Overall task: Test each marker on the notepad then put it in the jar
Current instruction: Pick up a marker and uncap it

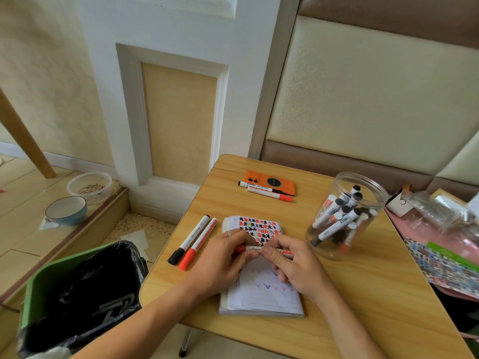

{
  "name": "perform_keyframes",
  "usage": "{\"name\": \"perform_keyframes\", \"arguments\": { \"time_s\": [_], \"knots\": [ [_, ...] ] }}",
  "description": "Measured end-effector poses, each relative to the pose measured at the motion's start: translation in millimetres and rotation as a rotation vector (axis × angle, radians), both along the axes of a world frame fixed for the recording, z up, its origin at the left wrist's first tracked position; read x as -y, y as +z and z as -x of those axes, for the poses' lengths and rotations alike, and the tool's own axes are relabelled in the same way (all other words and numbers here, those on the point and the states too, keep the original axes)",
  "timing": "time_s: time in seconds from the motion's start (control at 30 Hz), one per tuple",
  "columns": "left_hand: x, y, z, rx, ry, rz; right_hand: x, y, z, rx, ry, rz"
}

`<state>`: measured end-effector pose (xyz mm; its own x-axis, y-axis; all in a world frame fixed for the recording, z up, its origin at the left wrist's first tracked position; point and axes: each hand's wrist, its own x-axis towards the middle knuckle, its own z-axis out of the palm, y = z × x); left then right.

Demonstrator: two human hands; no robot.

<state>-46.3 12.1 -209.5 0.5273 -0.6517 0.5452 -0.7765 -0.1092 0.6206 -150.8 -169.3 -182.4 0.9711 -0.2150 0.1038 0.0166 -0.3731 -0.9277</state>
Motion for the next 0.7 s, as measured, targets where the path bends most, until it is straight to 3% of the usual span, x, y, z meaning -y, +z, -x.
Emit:
{"name": "perform_keyframes", "arguments": {
  "time_s": [0.33, 0.57, 0.7],
  "knots": [
    [2, 2, 1, -0.007, -0.005, -0.020, -1, 0, 0, 0.044, -0.013, 0.076],
    [9, -8, 1, 0.135, 0.122, -0.120, 3, 13, -7, 0.297, -0.182, -0.205],
    [8, -14, -4, 0.056, 0.111, -0.189, 8, 48, -2, 0.461, -0.282, -0.131]
  ]
}}
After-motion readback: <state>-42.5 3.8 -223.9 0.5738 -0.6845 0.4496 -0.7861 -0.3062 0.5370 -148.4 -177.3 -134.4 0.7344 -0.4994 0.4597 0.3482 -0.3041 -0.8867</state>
